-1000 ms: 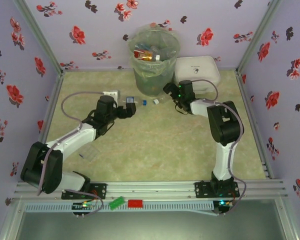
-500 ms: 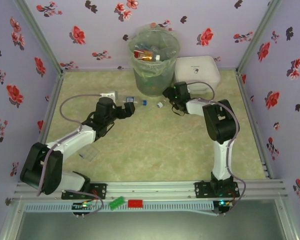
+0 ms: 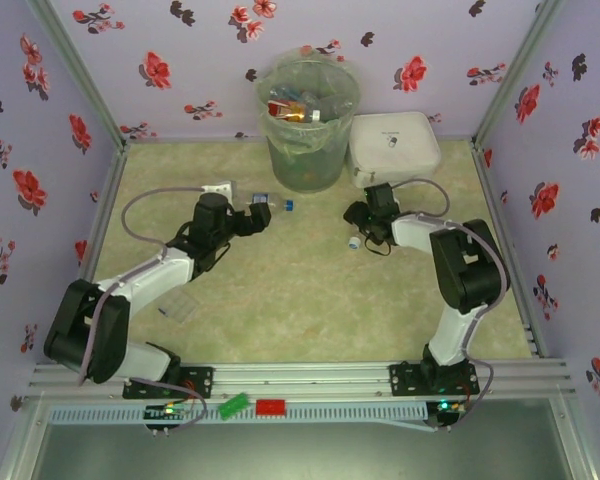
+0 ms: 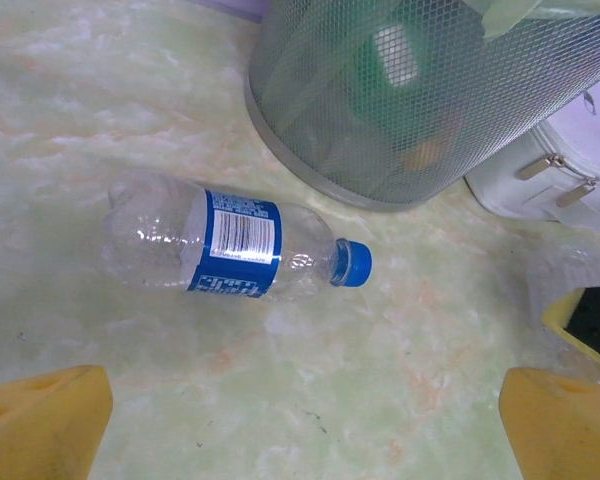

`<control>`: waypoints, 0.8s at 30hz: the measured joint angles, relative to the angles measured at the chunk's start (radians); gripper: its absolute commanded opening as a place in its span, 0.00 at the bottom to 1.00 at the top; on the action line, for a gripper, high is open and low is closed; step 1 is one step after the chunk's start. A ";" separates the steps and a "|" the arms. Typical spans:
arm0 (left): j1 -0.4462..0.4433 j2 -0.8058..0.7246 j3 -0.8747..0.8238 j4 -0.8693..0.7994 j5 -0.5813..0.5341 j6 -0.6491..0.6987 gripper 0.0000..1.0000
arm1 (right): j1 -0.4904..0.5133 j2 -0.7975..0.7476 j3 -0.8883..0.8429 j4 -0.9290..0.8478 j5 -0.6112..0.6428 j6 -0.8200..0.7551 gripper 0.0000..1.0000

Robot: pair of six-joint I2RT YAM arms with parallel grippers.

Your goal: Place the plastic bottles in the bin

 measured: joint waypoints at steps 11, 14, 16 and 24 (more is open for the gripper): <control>0.005 0.015 0.010 0.002 0.000 -0.014 1.00 | 0.000 -0.018 0.008 -0.060 0.025 -0.077 0.54; 0.014 0.015 0.011 0.001 0.000 -0.018 1.00 | -0.002 -0.062 -0.008 -0.111 0.039 -0.104 0.52; 0.024 0.015 0.013 0.001 0.000 -0.022 1.00 | -0.003 -0.109 -0.010 -0.142 0.043 -0.127 0.51; 0.088 0.015 0.013 0.034 0.000 -0.059 1.00 | -0.006 -0.288 0.130 -0.196 0.030 -0.251 0.46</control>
